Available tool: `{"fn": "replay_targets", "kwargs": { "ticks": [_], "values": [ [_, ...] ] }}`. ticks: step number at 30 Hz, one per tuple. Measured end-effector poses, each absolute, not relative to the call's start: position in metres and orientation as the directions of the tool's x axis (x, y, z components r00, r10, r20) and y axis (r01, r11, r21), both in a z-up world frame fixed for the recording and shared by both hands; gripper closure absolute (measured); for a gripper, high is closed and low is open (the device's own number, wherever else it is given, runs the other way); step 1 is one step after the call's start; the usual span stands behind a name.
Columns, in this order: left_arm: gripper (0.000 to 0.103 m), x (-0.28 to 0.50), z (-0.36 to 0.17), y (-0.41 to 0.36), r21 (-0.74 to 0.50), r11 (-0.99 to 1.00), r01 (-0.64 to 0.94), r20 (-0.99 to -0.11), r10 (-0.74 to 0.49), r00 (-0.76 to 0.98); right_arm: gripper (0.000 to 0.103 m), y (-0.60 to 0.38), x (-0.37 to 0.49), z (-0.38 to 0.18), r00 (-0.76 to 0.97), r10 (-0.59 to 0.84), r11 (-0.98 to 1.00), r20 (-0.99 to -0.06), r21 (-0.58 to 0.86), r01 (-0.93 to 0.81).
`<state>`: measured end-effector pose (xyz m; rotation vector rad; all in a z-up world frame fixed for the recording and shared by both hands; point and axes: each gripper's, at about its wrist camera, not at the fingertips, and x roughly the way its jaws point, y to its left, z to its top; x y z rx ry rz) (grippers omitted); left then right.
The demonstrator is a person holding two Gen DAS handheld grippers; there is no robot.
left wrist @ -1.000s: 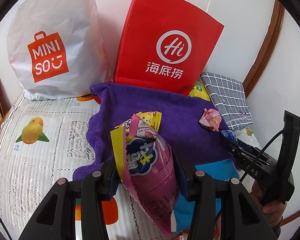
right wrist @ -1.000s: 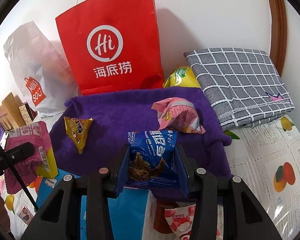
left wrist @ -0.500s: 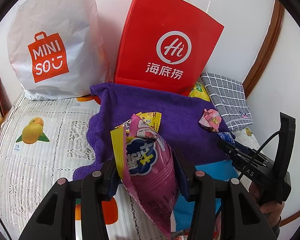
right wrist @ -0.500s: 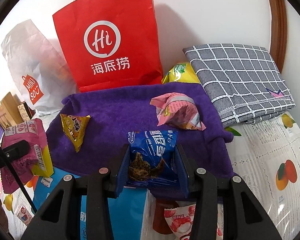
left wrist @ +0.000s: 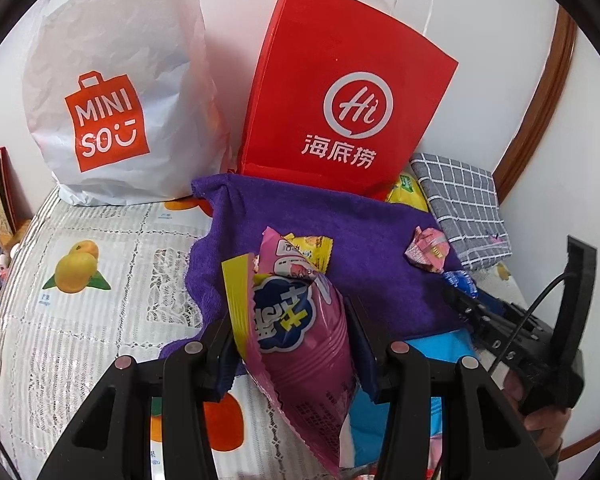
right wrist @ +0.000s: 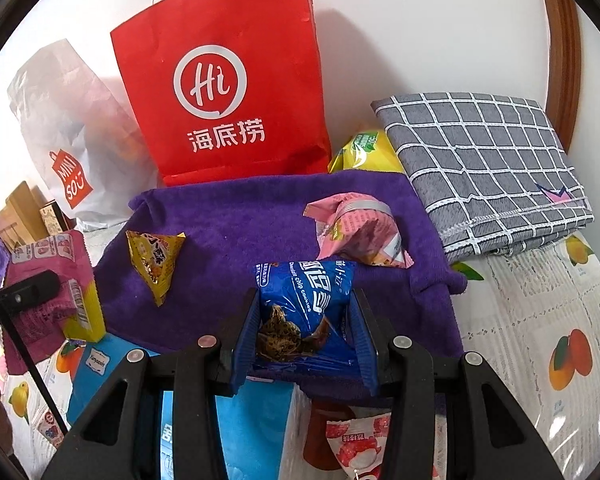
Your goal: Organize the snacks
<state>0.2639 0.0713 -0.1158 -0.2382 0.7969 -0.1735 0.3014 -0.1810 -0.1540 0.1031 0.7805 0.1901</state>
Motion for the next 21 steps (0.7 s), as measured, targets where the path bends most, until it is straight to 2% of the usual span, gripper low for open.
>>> {"fn": "replay_targets", "kwargs": {
  "ticks": [6, 11, 17, 21],
  "values": [
    [0.057, 0.273, -0.104, 0.059, -0.237, 0.969, 0.075, -0.694, -0.223, 0.684, 0.059, -0.172, 0.315, -0.157, 0.669, 0.187, 0.982, -0.720, 0.117, -0.148],
    [0.057, 0.294, -0.116, 0.053, -0.213, 0.976, 0.037, -0.734, -0.185, 0.653, 0.059, -0.177, 0.322, -0.162, 0.668, 0.145, 0.988, -0.730, 0.066, -0.142],
    [0.057, 0.315, -0.134, 0.040, -0.224, 0.974, 0.034, -0.770, -0.198, 0.607, 0.059, -0.197, 0.336, -0.179, 0.606, 0.159, 0.987, -0.779, 0.121, -0.103],
    [0.057, 0.326, -0.141, 0.028, -0.226, 0.973, 0.043, -0.777, -0.206, 0.595, 0.059, -0.198, 0.339, -0.186, 0.601, 0.134, 0.991, -0.788, 0.096, -0.094]
  ]
}}
